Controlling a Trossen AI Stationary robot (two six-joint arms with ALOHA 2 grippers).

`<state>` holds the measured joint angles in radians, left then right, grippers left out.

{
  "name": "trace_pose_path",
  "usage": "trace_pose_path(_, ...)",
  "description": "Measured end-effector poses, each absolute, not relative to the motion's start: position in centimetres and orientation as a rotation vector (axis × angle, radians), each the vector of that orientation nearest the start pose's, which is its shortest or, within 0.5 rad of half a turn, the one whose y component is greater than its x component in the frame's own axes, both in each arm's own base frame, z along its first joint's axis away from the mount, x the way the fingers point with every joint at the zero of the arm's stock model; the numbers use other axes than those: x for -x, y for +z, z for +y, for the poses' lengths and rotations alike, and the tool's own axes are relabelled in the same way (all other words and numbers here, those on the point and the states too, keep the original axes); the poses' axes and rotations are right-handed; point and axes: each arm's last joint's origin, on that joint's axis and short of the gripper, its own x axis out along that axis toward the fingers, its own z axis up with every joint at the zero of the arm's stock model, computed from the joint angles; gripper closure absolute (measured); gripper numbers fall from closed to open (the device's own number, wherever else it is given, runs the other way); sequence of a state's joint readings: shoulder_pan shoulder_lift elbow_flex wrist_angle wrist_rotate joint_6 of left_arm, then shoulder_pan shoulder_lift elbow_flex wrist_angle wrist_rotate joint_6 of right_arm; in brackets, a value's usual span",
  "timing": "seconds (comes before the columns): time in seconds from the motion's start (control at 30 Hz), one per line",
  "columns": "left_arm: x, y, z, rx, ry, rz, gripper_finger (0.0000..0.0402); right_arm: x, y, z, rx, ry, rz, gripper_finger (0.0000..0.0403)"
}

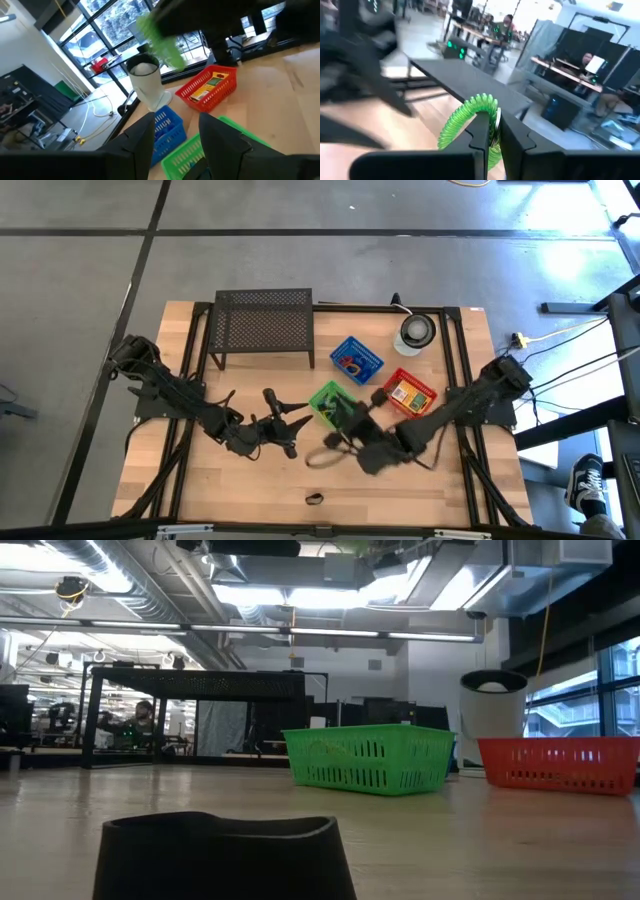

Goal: Pick & Place Office Desk Supplies
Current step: Put the green spring keychain into the blue basket, then put the black rubber band into the green basket

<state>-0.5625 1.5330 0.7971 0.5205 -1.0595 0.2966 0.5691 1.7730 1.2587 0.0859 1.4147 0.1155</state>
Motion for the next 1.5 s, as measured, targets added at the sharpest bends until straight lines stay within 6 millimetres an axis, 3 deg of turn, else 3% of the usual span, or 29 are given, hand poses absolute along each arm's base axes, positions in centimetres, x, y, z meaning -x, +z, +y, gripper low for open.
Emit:
trace_pose_path(0.13,-27.7,23.0,-14.5,-0.442,0.472,0.222,0.0254,-34.8,25.4,13.5,0.231,-0.842,0.315,0.0371)
trace_pose_path(0.37,-27.5,22.9,-14.9,-0.441,0.457,0.222,0.0254,-34.4,22.6,4.6,-0.068,-0.915,0.669,0.0371)
trace_pose_path(0.6,-27.5,22.6,-14.8,-0.471,0.453,0.251,0.0254,-32.6,18.9,-0.1,-0.146,-0.991,0.856,0.0371)
trace_pose_path(0.77,-27.5,22.5,-14.8,-0.480,0.451,0.259,0.0254,-31.5,17.3,-1.6,-0.148,-1.047,0.898,0.0371)
trace_pose_path(1.03,-27.7,22.5,-14.3,-0.477,0.466,0.264,0.0254,-31.5,17.0,-2.0,-0.194,-0.991,0.954,0.0364)
trace_pose_path(1.5,-27.8,22.5,-14.2,-0.467,0.471,0.263,0.0254,-31.5,17.0,-2.0,-0.197,-0.976,0.966,0.0240)
